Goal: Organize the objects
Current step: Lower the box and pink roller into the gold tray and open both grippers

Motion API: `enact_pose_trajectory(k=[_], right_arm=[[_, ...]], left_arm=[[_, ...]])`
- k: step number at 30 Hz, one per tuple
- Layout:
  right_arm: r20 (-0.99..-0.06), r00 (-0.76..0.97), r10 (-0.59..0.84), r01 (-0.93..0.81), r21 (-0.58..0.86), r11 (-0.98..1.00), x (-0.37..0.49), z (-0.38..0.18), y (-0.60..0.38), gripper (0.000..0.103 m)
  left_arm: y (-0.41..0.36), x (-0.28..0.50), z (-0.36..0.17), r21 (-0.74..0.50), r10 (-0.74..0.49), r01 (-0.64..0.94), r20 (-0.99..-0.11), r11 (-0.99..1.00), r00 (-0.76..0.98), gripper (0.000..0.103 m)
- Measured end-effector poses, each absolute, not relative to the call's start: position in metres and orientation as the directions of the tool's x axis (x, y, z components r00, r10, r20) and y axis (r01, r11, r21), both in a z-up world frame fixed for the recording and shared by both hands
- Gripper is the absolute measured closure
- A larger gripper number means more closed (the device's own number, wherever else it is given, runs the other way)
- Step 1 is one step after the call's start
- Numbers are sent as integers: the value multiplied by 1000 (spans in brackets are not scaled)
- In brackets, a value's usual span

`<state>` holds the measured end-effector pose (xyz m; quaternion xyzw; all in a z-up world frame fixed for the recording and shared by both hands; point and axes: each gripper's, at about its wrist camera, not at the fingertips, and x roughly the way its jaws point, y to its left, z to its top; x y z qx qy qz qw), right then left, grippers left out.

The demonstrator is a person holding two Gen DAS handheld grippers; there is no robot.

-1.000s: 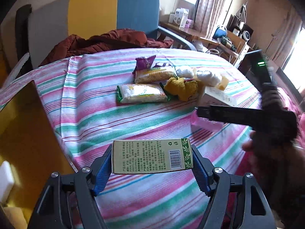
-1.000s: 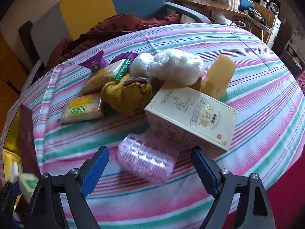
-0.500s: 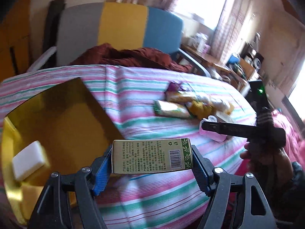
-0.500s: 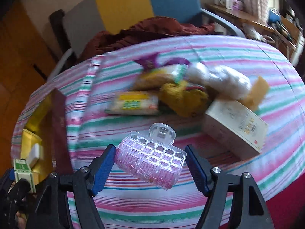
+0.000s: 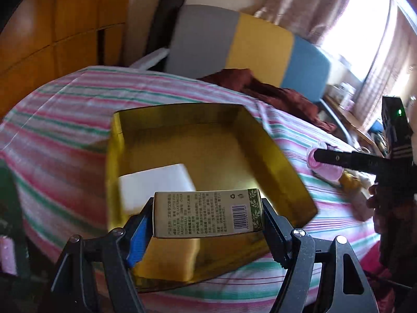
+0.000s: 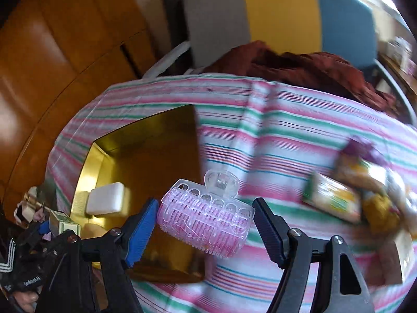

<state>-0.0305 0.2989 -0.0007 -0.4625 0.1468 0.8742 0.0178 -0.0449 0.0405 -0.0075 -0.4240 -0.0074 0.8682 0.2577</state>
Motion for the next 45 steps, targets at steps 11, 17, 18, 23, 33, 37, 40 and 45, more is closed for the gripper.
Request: enact_pose_trajectory(k=[11, 17, 18, 23, 33, 37, 40, 45], right_arm=[[-806, -588, -65, -140, 181, -974, -115, 2, 264, 18], [-811, -580, -79, -133, 189, -973, -104, -4, 261, 18], [-812, -577, -80, -129, 188, -974, -102, -6, 261, 18], [-814, -576, -71, -114, 166, -980, -76, -13, 252, 18], [-794, -605, -62, -89, 144, -986, -35, -12, 241, 18], [-786, -615, -56, -90, 141, -986, -24, -9, 243, 18], [-786, -617, -45, -98, 134, -986, -14, -10, 248, 18], [-791, -611, -25, -134, 135, -982, -1, -15, 262, 18]], left_arm=[[10, -65, -34, -206, 373, -351, -771, -913, -517, 16], [2, -63, -24, -206, 367, -333, -750, -920, -550, 11], [2, -62, -21, -207, 369, -334, -744, -920, -556, 11], [6, -59, -13, -203, 374, -342, -732, -918, -570, 11], [27, -41, -2, -171, 386, -393, -722, -903, -574, 11], [36, -36, 3, -160, 390, -409, -718, -898, -576, 11], [42, -34, 5, -149, 387, -416, -720, -897, -576, 11], [52, -28, 11, -111, 372, -429, -716, -896, -591, 9]])
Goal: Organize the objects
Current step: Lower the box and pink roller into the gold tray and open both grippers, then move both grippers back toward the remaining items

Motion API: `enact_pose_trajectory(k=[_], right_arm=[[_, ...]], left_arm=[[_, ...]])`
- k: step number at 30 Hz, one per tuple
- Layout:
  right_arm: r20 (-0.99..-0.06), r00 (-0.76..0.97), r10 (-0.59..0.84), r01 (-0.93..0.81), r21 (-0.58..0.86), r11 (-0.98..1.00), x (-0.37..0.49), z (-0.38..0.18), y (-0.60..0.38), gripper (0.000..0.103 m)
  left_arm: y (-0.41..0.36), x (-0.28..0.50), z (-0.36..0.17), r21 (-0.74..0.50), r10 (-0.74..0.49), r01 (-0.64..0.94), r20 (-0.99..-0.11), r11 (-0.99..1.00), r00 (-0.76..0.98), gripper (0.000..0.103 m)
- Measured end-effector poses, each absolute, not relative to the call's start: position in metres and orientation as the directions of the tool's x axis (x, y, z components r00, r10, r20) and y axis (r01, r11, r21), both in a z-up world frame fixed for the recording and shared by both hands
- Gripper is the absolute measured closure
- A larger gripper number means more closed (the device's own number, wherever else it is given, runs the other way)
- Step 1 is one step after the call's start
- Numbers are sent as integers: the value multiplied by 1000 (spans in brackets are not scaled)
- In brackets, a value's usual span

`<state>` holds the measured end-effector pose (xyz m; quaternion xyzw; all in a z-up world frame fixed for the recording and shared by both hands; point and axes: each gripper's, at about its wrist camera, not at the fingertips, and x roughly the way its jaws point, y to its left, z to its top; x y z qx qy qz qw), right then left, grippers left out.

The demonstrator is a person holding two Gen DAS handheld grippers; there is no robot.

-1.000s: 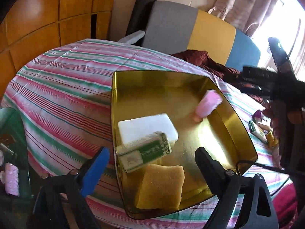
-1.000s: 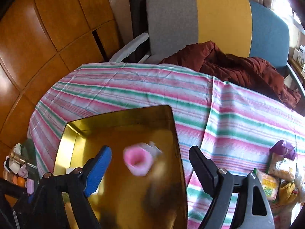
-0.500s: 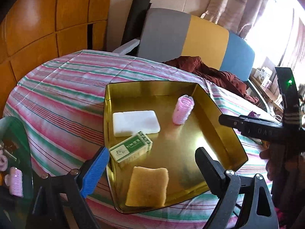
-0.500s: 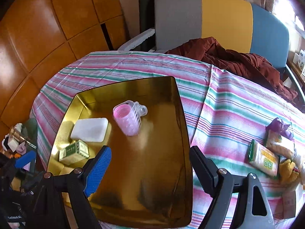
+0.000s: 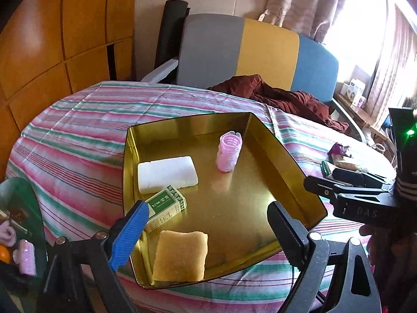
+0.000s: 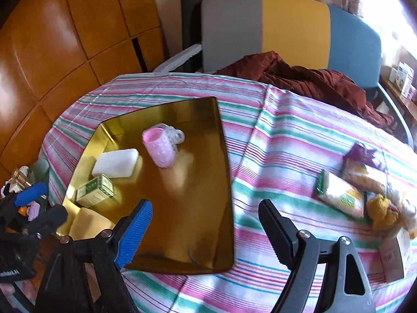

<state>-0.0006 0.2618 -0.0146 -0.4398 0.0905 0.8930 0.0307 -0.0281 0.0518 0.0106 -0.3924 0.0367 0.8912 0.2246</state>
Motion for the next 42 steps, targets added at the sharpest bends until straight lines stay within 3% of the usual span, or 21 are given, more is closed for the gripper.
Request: enact_pose_trajectory(k=[23, 35, 42], right_arm=[[-817, -571, 77, -285, 109, -952, 39, -30, 339, 16], [-798, -529, 288, -503, 21, -864, 61, -5, 463, 16], [-772, -525, 360, -615, 52, -787, 83, -8, 538, 16]], left_arm=[[116, -4, 7, -74, 426, -569, -743, -819, -517, 8], [152, -2, 11, -48, 452, -638, -747, -768, -488, 8], [206, 4, 14, -1, 473, -719, -754, -695, -457, 8]])
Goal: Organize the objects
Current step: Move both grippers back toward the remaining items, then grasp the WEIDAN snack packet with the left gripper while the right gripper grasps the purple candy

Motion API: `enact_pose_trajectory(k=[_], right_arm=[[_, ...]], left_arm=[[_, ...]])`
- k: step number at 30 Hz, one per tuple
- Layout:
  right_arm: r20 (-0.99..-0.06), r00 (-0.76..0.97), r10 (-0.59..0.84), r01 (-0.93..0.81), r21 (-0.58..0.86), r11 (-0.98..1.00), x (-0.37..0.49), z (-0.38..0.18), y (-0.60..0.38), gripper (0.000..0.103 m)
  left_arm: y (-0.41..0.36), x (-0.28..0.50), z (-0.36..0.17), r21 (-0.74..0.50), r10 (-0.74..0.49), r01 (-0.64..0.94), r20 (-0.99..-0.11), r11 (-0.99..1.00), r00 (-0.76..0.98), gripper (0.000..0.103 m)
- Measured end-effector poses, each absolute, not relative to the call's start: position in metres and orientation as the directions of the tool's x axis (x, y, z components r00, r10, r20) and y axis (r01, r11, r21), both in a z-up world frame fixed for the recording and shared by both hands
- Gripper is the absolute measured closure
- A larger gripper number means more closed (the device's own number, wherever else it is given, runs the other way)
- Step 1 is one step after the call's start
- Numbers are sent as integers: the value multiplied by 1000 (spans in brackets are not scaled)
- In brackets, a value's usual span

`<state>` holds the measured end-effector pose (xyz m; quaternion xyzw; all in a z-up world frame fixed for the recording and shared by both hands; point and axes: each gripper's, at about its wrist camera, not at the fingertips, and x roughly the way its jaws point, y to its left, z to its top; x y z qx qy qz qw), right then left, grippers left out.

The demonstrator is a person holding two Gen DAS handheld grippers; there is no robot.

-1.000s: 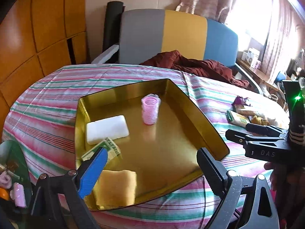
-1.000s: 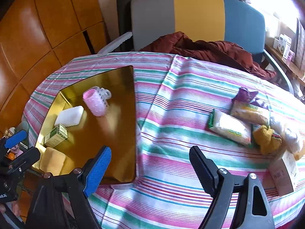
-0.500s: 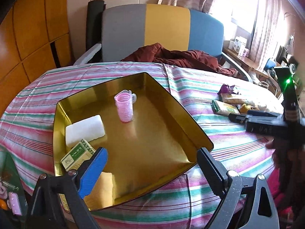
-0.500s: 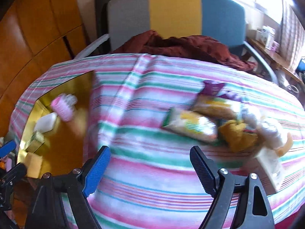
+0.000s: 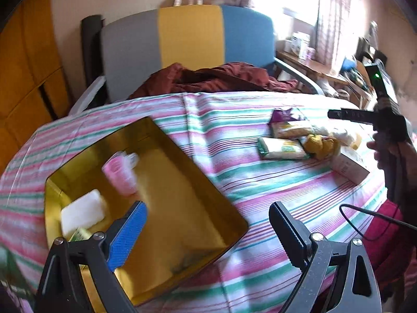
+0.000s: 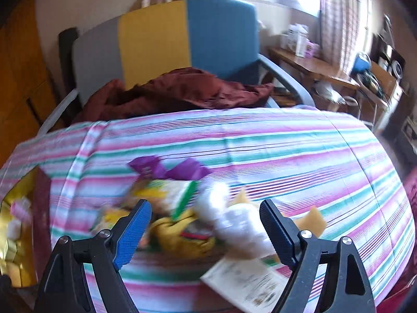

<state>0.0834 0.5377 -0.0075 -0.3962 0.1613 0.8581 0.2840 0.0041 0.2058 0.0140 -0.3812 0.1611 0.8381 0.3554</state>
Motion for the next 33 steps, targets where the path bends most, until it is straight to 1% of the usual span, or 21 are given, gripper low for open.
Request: enact_pose_trajectory(k=[6, 12, 15, 19, 22, 23, 28, 30, 33], right_arm=[[-781, -546, 303, -656, 173, -735, 96, -21, 566, 16], [-762, -583, 283, -659, 240, -713, 107, -16, 572, 16], [-759, -593, 269, -656, 262, -708, 108, -15, 574, 16], [-758, -601, 254, -648, 277, -710, 108, -15, 574, 16], [-763, -600, 240, -641, 280, -715, 108, -16, 574, 16], [-764, -600, 236, -639, 281, -716, 107, -16, 573, 16], [-764, -604, 226, -635, 290, -716, 107, -18, 575, 16], [-767, -602, 223, -637, 293, -713, 107, -18, 576, 16], [-774, -594, 220, -641, 290, -711, 107, -21, 577, 16]], left_arm=[[268, 4, 13, 6, 491, -783, -776, -622, -396, 8], [333, -2, -5, 82, 437, -808, -807, -584, -398, 6], [364, -5, -21, 156, 393, -833, -825, -530, -405, 6], [400, -10, -39, 179, 370, -883, -858, -433, -355, 6], [419, -10, -50, 212, 372, -909, -861, -358, -347, 6], [425, -11, -55, 214, 367, -918, -867, -335, -336, 4], [445, -25, -72, 178, 340, -937, -898, -302, -280, 4], [452, -25, -77, 193, 339, -939, -896, -285, -287, 3], [459, -28, -86, 180, 335, -951, -906, -250, -260, 3]])
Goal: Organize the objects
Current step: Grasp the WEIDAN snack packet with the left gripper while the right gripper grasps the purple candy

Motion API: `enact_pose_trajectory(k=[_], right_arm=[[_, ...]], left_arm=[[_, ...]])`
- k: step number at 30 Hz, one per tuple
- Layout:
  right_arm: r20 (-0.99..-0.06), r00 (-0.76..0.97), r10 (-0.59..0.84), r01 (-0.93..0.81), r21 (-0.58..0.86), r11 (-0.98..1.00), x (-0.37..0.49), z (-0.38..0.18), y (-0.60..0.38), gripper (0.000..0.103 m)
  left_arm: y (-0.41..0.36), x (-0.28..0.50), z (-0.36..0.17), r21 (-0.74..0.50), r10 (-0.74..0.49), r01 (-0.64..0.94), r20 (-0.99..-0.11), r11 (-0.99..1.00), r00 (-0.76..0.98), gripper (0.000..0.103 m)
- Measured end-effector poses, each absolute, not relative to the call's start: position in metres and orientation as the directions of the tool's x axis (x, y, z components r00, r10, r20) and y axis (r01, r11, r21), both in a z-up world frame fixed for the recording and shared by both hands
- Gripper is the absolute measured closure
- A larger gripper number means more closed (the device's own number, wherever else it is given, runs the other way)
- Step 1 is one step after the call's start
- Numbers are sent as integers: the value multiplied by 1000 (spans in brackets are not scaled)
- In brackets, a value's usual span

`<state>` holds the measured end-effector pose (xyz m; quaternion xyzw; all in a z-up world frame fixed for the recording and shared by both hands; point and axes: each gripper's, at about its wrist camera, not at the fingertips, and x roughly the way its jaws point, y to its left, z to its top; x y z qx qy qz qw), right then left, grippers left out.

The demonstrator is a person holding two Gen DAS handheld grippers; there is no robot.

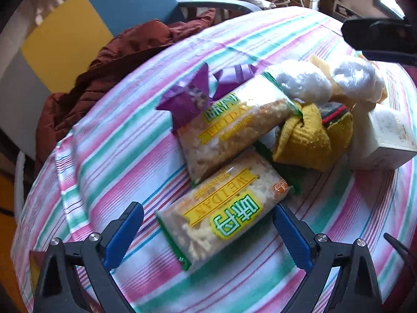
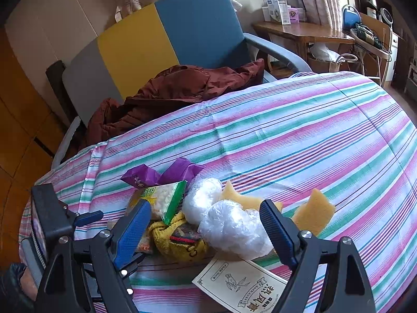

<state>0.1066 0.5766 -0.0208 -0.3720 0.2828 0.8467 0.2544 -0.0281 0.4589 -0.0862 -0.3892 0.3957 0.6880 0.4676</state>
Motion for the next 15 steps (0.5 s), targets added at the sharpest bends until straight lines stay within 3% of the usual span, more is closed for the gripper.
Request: enact_pose_trajectory(k=[2, 3, 4, 6, 8, 15], right_arm=[[-778, -589, 219, -643, 287, -710, 106, -22, 577, 16], [-779, -588, 218, -643, 286, -711, 106, -23, 577, 16], [-779, -587, 218, -643, 285, -711, 105, -23, 577, 16], [-780, -586, 219, -642, 282, -713, 105, -23, 576, 16], [-783, -582, 219, -639, 275, -718, 103, -24, 575, 16], [-785, -589, 192, -573, 238, -784, 88, -23, 554, 17]], left_arm=[[460, -32, -90, 137, 352, -959, -910, -247, -220, 9], [458, -35, -89, 100, 364, -962, -911, -255, -192, 25], [457, -37, -89, 32, 376, -964, -917, -265, -134, 33], [453, -33, -87, 20, 388, -960, -912, -279, -132, 45], [447, -28, -85, 10, 396, -956, -909, -295, -132, 50], [405, -9, -79, -90, 425, -902, -899, -422, -109, 51]])
